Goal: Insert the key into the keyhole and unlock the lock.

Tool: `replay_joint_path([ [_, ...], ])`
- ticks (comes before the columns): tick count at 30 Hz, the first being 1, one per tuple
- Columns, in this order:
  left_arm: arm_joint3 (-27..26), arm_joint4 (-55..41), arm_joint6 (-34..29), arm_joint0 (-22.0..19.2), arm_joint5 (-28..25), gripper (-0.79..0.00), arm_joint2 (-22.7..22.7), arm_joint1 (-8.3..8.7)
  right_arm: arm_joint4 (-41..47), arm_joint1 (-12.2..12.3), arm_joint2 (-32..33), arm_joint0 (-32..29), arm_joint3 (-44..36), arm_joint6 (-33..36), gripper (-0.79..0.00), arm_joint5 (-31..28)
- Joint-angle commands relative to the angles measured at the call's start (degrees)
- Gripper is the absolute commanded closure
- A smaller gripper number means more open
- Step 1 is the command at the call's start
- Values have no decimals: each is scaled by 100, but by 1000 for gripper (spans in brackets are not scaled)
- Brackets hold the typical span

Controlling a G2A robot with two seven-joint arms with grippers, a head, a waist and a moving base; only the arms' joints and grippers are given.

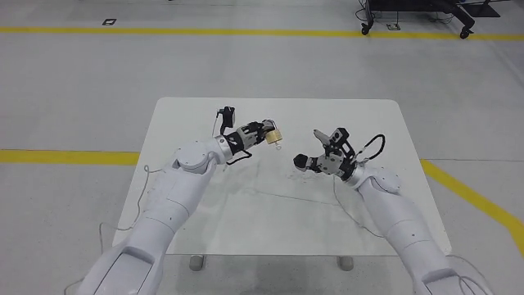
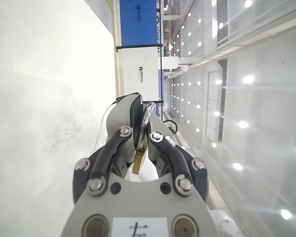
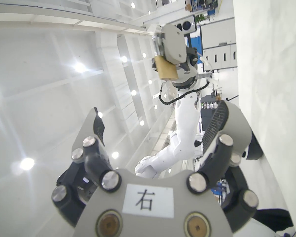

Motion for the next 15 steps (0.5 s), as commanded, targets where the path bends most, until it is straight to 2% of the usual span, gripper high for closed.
replay_joint_path([
  [1, 38, 254, 182, -32, 169, 0, 164, -37, -49, 148, 517, -375, -491, -194, -785, -63],
  [6, 53, 982, 749, -70, 325, 0, 614, -152, 225, 366, 1482, -1381, -1932, -117, -785, -145],
  [15, 486, 1133, 933, -226, 1111, 0, 1155, -434, 225, 366, 1482, -1381, -1932, -117, -785, -145],
])
